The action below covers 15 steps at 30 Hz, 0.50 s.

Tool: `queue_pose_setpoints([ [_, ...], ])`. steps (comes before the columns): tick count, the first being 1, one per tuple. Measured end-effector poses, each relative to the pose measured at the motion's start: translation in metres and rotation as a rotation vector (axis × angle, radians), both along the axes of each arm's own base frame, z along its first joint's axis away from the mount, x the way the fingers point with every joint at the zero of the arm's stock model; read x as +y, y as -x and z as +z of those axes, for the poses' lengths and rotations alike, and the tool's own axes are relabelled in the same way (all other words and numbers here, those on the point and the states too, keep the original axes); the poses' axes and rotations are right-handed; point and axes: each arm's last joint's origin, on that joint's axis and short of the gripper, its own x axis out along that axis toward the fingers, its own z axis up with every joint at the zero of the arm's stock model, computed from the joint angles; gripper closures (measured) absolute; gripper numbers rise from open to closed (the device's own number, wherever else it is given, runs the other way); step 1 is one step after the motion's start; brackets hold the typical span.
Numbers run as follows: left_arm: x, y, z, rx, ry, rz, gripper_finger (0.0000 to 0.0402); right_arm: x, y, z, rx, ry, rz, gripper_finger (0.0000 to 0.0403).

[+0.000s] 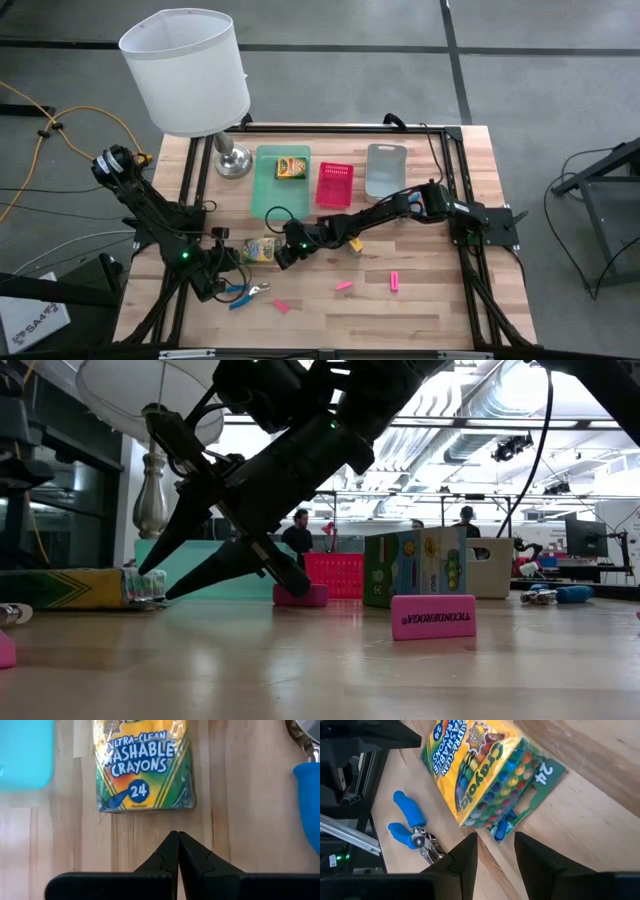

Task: Pick & Place School Supplies
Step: Put the yellow crayon box into the green bin

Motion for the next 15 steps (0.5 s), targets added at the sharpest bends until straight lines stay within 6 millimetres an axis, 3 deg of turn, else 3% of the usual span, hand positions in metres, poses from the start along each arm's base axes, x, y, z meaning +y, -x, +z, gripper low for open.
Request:
queue_pose_setpoints([
  [15, 0.0008, -0.0093, -0.0049, -0.049, 0.022, -0.057, 0.0401, -0.0001, 0.001, -0.0012, 0.021, -0.015, -0.015, 0.0281],
])
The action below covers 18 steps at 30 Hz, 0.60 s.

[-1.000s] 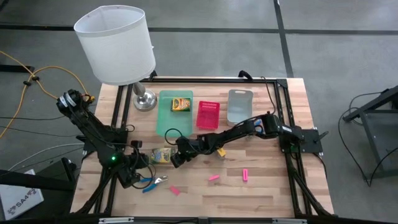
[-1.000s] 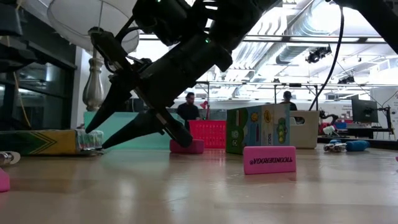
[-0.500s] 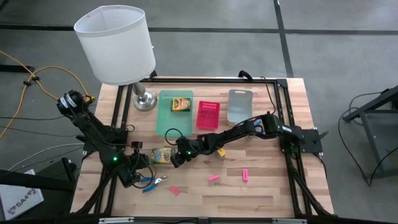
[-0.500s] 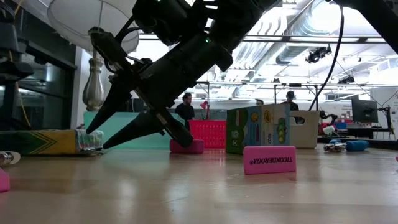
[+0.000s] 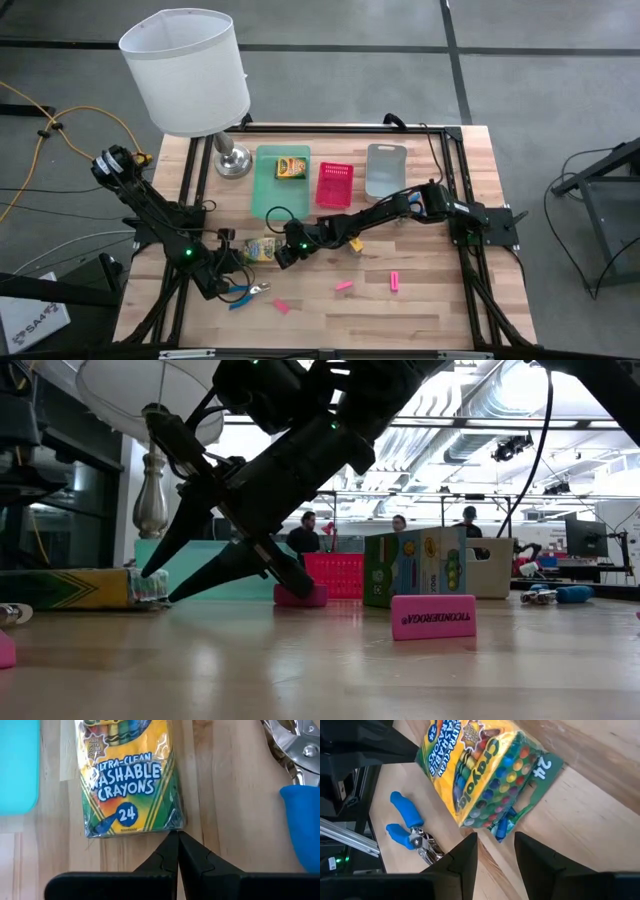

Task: Pick & Place School Supplies
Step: Put the yellow crayon box into the green bin

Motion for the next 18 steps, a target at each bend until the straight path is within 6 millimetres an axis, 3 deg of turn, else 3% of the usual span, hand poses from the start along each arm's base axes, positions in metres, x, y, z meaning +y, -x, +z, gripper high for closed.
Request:
queue_pose_setpoints([
  [18, -0.0034, -0.0034, 0.0018, -0.043, 0.001, -0.044, 0.0401, -0.0034, 0.0021, -0.0028, 0.047, -0.025, -0.026, 0.0281],
])
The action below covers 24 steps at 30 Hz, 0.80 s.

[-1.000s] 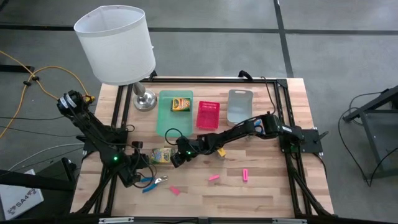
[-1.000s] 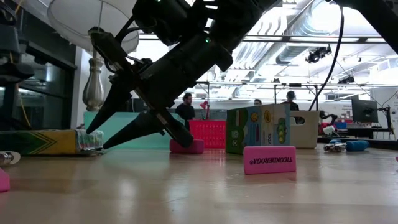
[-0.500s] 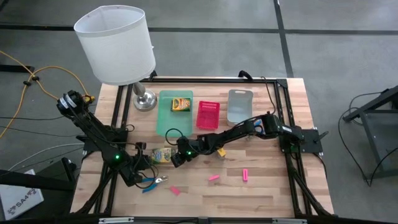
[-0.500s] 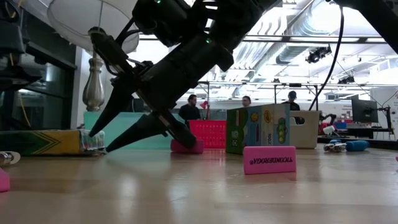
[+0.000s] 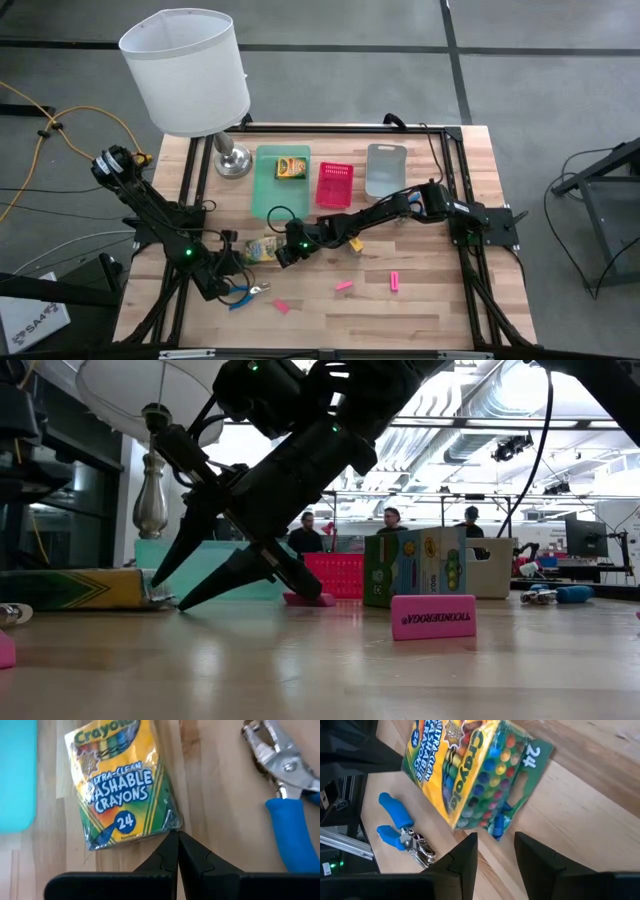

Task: Pick & Place School Supplies
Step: Put the yellow crayon box into the green bin

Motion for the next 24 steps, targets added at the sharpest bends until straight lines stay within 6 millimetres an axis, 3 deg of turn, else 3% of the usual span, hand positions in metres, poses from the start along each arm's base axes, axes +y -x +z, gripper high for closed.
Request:
queue_pose_setpoints([
  [12, -0.001, -0.001, 0.0, -0.007, 0.0, -0.018, 0.0401, 0.001, -0.008, -0.019, -0.033, -0.093, -0.001, 0.029],
  [24, -0.002, -0.002, 0.0, -0.013, 0.001, -0.015, 0.0401, 0.0, -0.009, -0.02, -0.051, -0.085, 0.023, 0.0363],
])
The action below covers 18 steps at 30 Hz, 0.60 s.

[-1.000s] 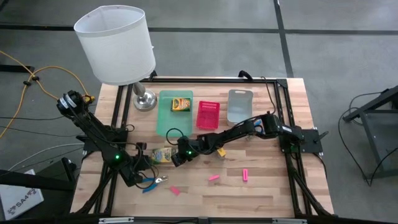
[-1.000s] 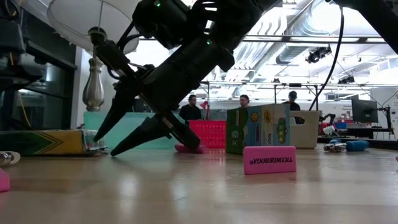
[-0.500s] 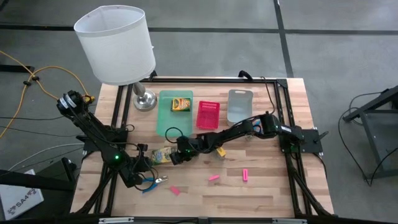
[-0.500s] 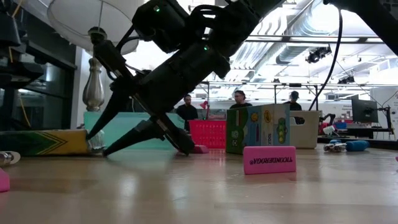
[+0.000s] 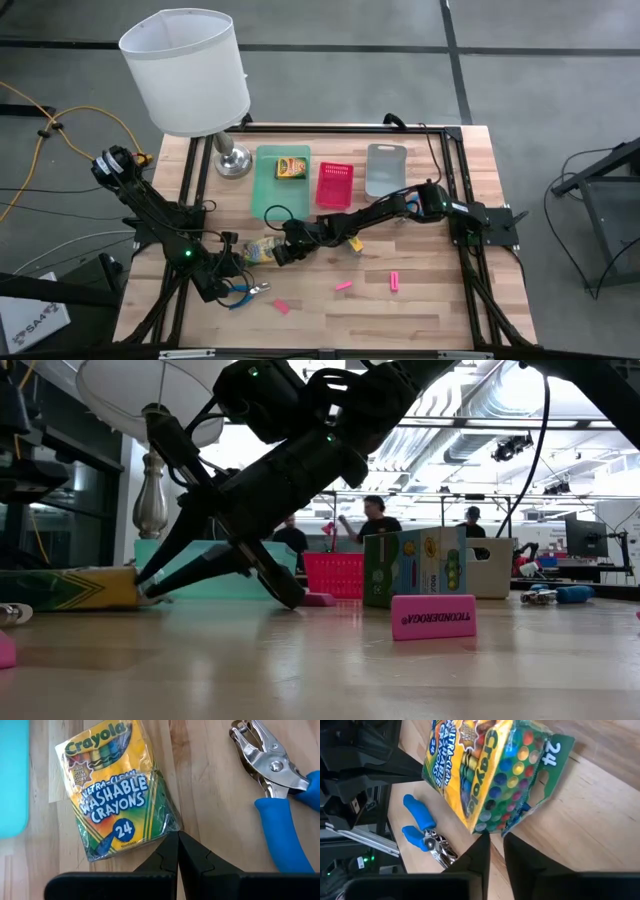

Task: Pick & Place School Supplies
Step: Put the yellow crayon box into the green bin

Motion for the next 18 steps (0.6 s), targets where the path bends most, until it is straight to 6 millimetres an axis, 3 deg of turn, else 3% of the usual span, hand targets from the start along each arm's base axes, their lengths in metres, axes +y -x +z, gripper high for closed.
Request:
queue_pose_setpoints([
  [5, 0.0, -0.0001, 0.0, -0.001, 0.0, 0.001, 0.0401, 0.0002, -0.0003, 0.0004, -0.012, 0.014, 0.015, 0.0397],
  [18, -0.002, 0.0026, -0.0006, -0.007, 0.009, 0.004, 0.0401, 0.0009, 0.0004, -0.0001, -0.002, 0.002, 0.028, 0.04],
])
